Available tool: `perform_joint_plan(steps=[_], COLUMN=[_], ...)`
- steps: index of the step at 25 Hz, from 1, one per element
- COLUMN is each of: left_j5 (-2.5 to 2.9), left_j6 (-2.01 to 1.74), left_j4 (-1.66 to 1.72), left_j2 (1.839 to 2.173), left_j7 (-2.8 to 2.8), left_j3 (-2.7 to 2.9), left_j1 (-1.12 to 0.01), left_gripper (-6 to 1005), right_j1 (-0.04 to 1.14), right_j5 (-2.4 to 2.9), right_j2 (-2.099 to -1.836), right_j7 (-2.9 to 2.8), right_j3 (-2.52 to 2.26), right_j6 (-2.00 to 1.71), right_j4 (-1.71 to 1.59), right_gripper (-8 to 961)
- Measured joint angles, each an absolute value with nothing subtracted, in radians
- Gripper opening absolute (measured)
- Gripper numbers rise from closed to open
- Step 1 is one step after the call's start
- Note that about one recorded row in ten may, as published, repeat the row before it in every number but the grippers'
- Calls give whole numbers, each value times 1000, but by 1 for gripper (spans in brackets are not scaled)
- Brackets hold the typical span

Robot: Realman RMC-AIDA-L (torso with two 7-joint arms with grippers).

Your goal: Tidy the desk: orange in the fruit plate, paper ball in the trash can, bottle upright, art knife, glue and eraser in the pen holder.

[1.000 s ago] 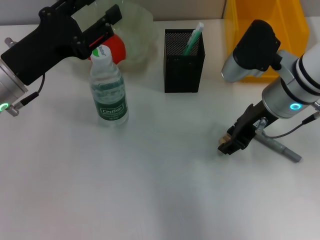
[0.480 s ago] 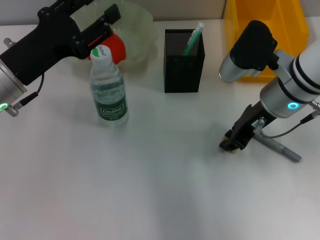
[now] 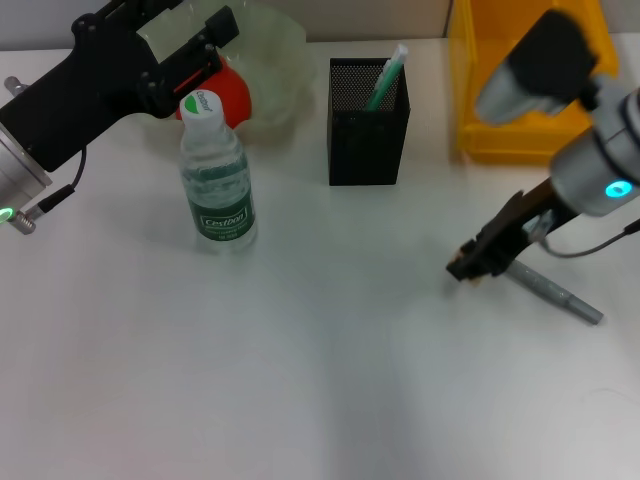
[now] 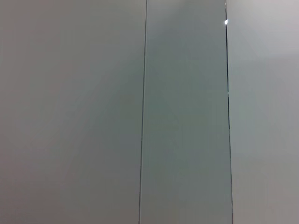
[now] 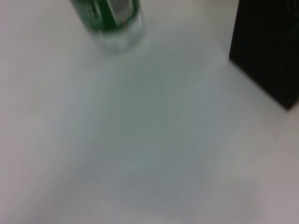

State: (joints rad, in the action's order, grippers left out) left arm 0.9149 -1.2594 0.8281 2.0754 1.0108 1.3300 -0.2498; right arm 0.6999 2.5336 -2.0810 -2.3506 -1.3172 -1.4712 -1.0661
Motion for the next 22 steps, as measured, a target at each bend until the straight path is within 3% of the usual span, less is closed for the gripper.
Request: perform_joint_plan(steps=[12, 22], left_j5=[914, 914], left_j6=[-1263, -1299], left_j4=[825, 827], left_j2=[2074, 2072], left_j7=[1011, 1011], left_j3=[1329, 1323], left_j1=[-250, -240], left_gripper=[662, 663], right_j1=[669, 822], right_j5=[2250, 2236], right_j2=[-2077, -2076], right_j7=[-2218, -2127], right_j3=[-978, -976], right_j6=[-1443, -1198], right_j4=[-1180, -927], right_gripper=[301, 338])
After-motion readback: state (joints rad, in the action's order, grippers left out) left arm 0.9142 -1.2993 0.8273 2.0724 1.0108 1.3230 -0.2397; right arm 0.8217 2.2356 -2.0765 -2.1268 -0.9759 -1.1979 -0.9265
